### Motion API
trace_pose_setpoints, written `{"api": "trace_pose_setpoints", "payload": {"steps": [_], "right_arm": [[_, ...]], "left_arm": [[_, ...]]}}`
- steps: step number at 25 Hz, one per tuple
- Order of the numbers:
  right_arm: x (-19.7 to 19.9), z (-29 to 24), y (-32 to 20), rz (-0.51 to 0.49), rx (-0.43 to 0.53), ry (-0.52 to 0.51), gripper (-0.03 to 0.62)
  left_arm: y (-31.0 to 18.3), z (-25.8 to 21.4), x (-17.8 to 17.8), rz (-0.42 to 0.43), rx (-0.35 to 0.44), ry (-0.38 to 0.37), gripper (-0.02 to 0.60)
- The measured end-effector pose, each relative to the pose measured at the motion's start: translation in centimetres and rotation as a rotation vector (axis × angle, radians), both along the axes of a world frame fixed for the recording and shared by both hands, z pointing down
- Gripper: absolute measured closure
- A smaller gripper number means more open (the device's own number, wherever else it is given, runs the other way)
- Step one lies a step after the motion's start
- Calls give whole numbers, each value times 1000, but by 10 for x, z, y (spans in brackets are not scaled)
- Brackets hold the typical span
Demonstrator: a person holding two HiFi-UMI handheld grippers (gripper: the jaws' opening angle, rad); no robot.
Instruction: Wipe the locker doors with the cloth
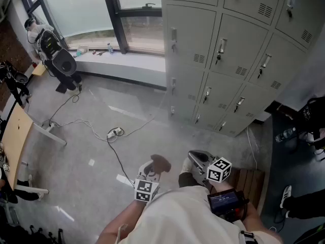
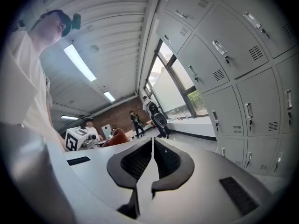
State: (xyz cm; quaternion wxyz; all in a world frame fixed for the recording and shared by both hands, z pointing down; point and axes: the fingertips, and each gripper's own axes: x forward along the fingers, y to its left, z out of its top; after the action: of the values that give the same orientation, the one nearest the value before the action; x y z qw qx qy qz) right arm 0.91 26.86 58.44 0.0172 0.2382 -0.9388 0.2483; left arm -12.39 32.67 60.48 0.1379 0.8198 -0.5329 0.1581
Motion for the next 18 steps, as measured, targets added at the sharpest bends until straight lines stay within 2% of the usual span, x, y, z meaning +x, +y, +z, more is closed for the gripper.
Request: {"api": "trace_pose_setpoints", "payload": {"steps": [8, 13, 18], "right_arm": [[-8, 1, -106, -22, 3, -19, 571], [4, -14, -180, -32, 14, -39, 571], [31, -23, -243, -8, 51, -59, 571]], "left_arm": [[-99, 1, -9, -46, -9, -30, 499], [-186, -25, 14, -21, 33, -44, 499], [-254, -31, 49, 11, 22, -44, 499]]}}
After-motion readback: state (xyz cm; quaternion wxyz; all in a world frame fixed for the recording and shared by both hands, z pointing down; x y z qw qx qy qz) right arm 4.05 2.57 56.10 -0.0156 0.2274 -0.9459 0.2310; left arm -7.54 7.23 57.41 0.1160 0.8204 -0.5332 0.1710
